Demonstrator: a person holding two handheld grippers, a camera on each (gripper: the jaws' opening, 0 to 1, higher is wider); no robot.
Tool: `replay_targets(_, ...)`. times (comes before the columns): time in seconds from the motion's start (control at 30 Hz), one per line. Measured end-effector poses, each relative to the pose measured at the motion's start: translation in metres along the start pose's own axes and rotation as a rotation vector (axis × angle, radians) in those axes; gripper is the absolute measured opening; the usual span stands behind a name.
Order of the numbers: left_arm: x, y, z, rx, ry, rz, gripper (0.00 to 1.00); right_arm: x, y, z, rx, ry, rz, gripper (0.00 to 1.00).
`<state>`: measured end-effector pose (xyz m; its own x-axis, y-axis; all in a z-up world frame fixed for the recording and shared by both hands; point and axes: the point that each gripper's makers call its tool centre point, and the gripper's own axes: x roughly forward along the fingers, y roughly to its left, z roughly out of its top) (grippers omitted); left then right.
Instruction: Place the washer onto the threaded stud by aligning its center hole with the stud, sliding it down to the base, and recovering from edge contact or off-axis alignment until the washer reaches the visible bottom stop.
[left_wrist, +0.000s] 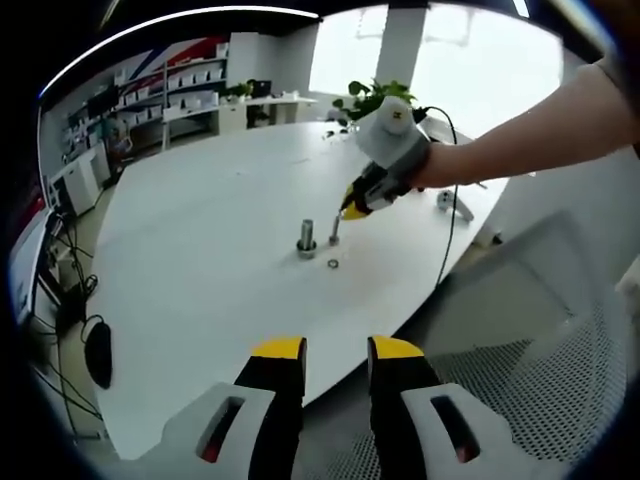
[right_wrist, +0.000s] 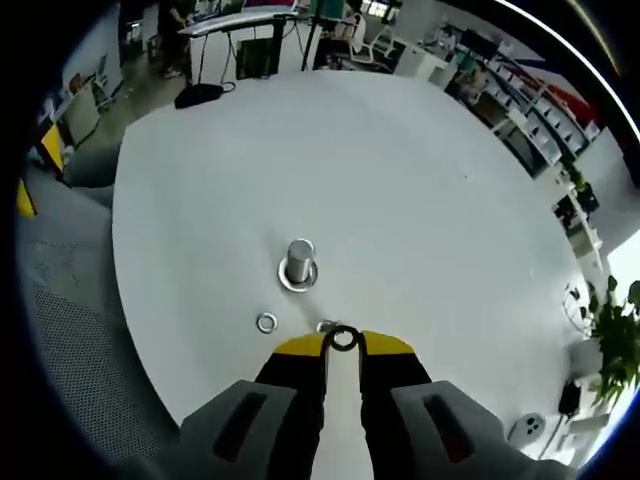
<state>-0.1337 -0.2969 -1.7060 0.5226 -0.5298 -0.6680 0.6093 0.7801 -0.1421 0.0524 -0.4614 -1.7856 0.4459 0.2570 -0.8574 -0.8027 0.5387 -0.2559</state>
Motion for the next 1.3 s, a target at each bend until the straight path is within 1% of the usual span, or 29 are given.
replay_targets(0.1, -0.001, 0.001, 0.0, -0.008, -0.001, 0.005, 0.22, 0.004, -0.001, 0.001, -0.008, 0.011, 0.005, 0.13)
replay_targets(0.2, -0.001, 0.001, 0.0, -0.009, -0.002, 0.006, 0.22, 0.007, -0.001, 0.001, 0.01, 0.021, 0.013, 0.13)
replay_targets(0.33, 0.0, 0.0, -0.001, -0.002, 0.005, 0.0, 0.22, 0.01, 0.001, -0.001, 0.0, 0.042, 0.027, 0.13)
replay_targets(0.5, 0.0, 0.001, -0.001, -0.004, 0.004, 0.002, 0.22, 0.011, 0.001, -0.001, 0.004, 0.047, 0.032, 0.13)
replay_targets(0.57, 0.0, 0.001, -0.001, -0.004, 0.006, 0.0, 0.22, 0.014, 0.003, -0.003, 0.009, 0.062, 0.045, 0.13)
replay_targets(0.63, 0.0, 0.0, -0.002, -0.003, 0.008, -0.001, 0.22, 0.017, 0.003, -0.004, 0.0, 0.066, 0.046, 0.13)
replay_targets(0.7, 0.0, 0.0, -0.001, -0.003, 0.008, 0.0, 0.22, 0.02, 0.003, -0.005, 0.01, 0.069, 0.051, 0.13)
replay_targets(0.8, 0.0, 0.001, -0.001, -0.007, 0.006, 0.003, 0.22, 0.024, 0.006, -0.006, 0.047, 0.067, 0.055, 0.13)
replay_targets(0.93, 0.0, 0.0, -0.002, -0.001, 0.012, 0.0, 0.22, 0.032, 0.013, -0.01, 0.039, 0.086, 0.068, 0.13)
replay_targets(1.1, 0.002, -0.001, -0.004, 0.004, 0.023, -0.008, 0.22, 0.041, 0.021, -0.015, 0.053, 0.106, 0.082, 0.13)
replay_targets(1.17, 0.002, -0.001, -0.004, 0.007, 0.025, -0.009, 0.22, 0.048, 0.022, -0.02, 0.046, 0.12, 0.085, 0.13)
replay_targets(1.27, 0.002, -0.002, -0.004, 0.01, 0.024, -0.007, 0.21, 0.051, 0.025, -0.022, 0.05, 0.128, 0.089, 0.14)
replay_targets(1.3, 0.002, -0.001, -0.004, 0.009, 0.022, -0.005, 0.21, 0.051, 0.022, -0.016, 0.066, 0.092, 0.071, 0.14)
